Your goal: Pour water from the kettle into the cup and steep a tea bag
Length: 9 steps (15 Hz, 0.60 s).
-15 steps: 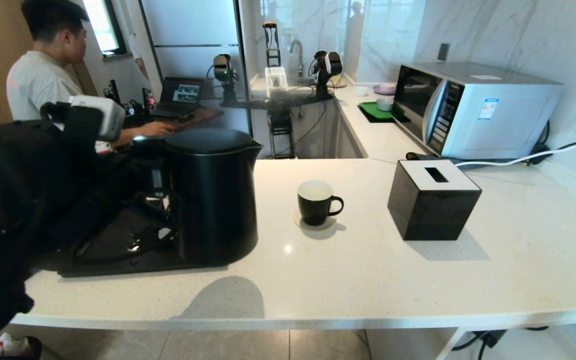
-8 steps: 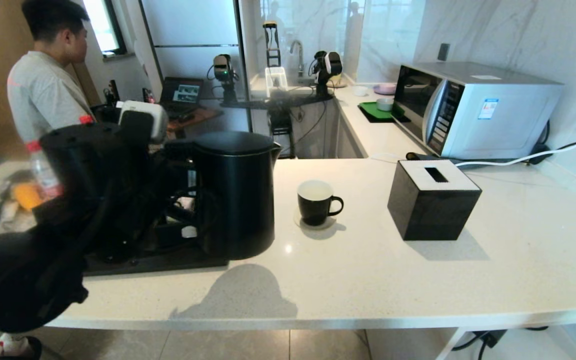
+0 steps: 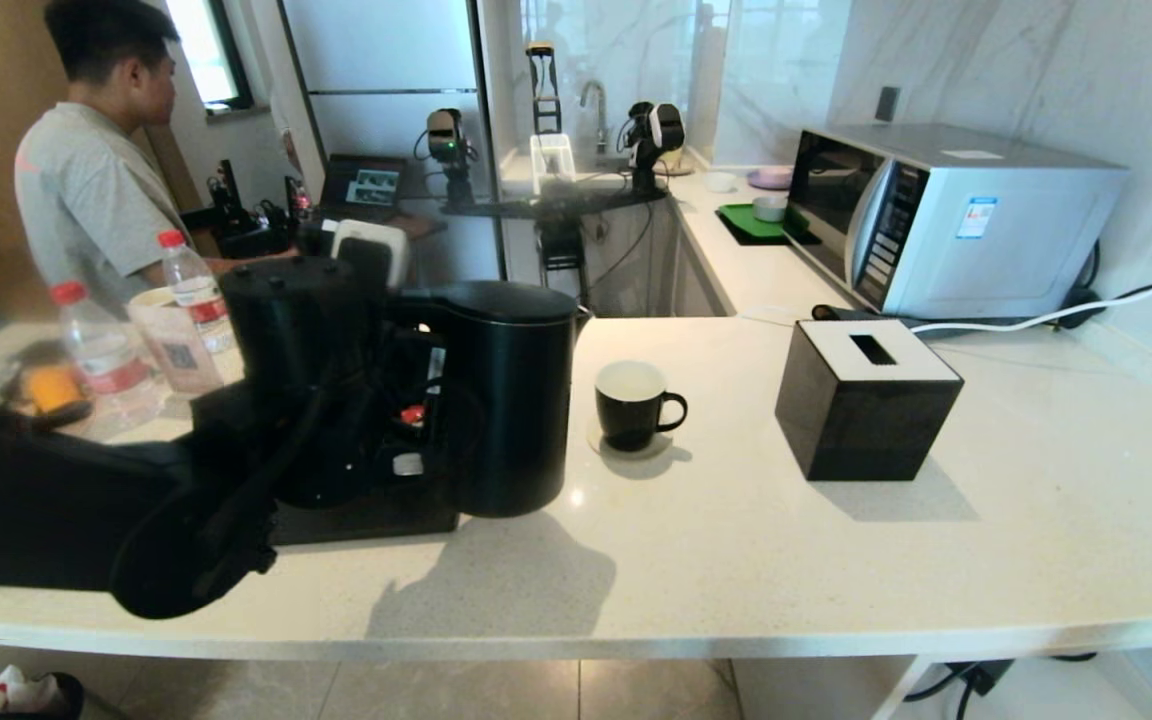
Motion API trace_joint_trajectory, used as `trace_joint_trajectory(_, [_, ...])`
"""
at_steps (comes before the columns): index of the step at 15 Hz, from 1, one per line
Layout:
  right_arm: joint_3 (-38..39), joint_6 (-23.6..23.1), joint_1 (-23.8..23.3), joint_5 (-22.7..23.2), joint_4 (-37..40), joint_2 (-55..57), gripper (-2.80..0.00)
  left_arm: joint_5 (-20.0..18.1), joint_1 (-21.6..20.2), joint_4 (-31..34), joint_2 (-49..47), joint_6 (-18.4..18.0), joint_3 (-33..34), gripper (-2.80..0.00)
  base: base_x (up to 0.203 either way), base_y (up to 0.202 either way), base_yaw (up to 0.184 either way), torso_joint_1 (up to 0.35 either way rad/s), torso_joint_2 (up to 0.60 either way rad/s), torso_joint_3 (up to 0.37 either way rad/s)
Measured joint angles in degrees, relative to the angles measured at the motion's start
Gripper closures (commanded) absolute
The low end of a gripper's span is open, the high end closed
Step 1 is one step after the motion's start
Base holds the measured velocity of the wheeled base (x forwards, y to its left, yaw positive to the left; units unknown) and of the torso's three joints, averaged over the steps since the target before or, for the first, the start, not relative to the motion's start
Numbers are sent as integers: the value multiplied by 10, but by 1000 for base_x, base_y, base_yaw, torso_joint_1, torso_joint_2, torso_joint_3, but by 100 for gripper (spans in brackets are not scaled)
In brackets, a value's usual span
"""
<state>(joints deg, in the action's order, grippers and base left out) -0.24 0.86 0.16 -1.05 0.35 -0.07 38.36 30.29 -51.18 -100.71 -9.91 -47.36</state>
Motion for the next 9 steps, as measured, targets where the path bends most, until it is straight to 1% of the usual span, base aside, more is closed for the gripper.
trace_joint_trajectory(3, [0, 0, 0, 0, 0, 0, 0, 5, 3, 4, -18, -1, -13, 0, 0, 0, 0, 0, 0, 0])
trace_joint_trajectory(9, [0, 0, 0, 0, 0, 0, 0, 16, 0, 17, -52, -19, -49, 0, 0, 0, 0, 0, 0, 0])
